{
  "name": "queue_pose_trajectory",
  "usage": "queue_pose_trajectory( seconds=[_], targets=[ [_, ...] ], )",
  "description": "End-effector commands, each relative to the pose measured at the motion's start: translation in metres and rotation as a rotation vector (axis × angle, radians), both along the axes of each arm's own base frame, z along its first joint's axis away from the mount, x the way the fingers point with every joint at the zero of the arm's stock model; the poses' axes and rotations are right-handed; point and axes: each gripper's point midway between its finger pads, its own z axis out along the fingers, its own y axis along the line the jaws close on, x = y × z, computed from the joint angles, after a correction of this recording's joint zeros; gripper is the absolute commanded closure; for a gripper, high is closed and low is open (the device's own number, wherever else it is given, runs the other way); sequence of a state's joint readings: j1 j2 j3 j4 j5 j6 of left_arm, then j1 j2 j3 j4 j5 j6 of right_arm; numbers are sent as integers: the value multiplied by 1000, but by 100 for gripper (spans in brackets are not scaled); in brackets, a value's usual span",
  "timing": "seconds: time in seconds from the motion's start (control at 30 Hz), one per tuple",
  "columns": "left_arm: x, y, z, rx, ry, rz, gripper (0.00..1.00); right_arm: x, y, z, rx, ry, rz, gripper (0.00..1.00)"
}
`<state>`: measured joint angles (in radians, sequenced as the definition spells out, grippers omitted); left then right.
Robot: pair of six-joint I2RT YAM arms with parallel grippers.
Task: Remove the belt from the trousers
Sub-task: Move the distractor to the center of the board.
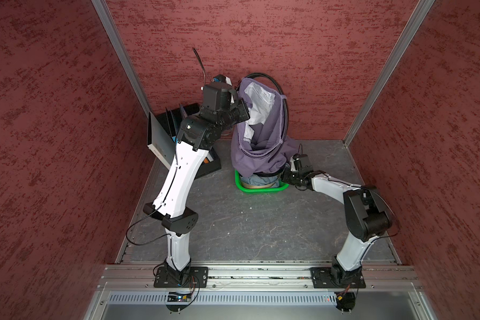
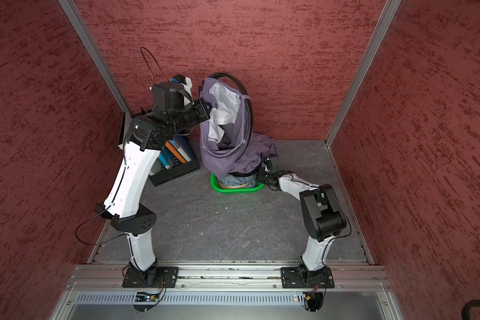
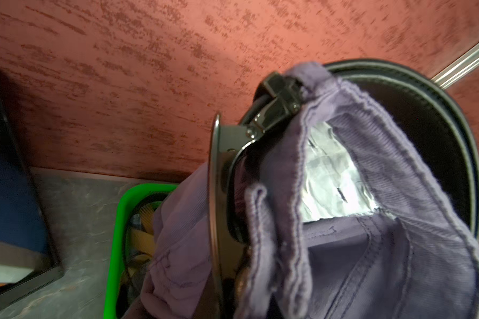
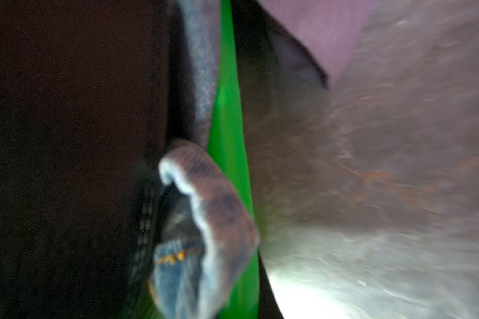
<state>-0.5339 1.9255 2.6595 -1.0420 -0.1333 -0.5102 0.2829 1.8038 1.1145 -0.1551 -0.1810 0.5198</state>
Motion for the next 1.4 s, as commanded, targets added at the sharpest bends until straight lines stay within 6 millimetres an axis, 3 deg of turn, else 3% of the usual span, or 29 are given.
queue_pose_trajectory(
  seconds=[0.0, 0.17, 0.33, 0.53, 0.67, 0.7, 0.8, 0.9, 0.97, 1.03, 1.13, 1.23, 1.37],
  targets=[
    [-6, 23, 40, -6, -128, 79, 98, -7, -33, -21, -103, 69, -80, 100],
    [-3, 33, 35, 53, -129, 133, 98, 0, -93, 21, -416, 74, -190, 100],
    [-11, 45, 50, 72, -173, 160, 98, 5, -160, 48, -636, 123, -319, 100],
    [-23, 62, 58, 105, -185, 201, 97, 3, -235, 47, -801, 230, -469, 100],
    [-26, 65, 55, 115, -170, 200, 97, 2, -267, 30, -857, 316, -515, 100],
    [-26, 65, 53, 116, -166, 196, 96, 5, -268, 23, -849, 330, -503, 92],
    [-25, 61, 47, 108, -152, 181, 96, 13, -261, 10, -764, 351, -454, 45],
    [-23, 56, 41, 103, -135, 162, 96, 15, -243, 18, -653, 318, -411, 23],
    [-25, 54, 42, 101, -136, 154, 96, 15, -229, 34, -560, 259, -397, 17],
    [-38, 55, 56, 92, -159, 144, 96, 11, -218, 56, -485, 202, -400, 12],
    [-82, 63, 95, 92, -255, 170, 97, -1, -207, 87, -416, 127, -393, 8],
    [-136, 83, 130, 195, -379, 310, 99, -9, -190, 117, -336, 27, -360, 8],
    [-198, 105, 173, 278, -564, 481, 100, -17, -184, 130, -309, 21, -339, 8]
  ],
)
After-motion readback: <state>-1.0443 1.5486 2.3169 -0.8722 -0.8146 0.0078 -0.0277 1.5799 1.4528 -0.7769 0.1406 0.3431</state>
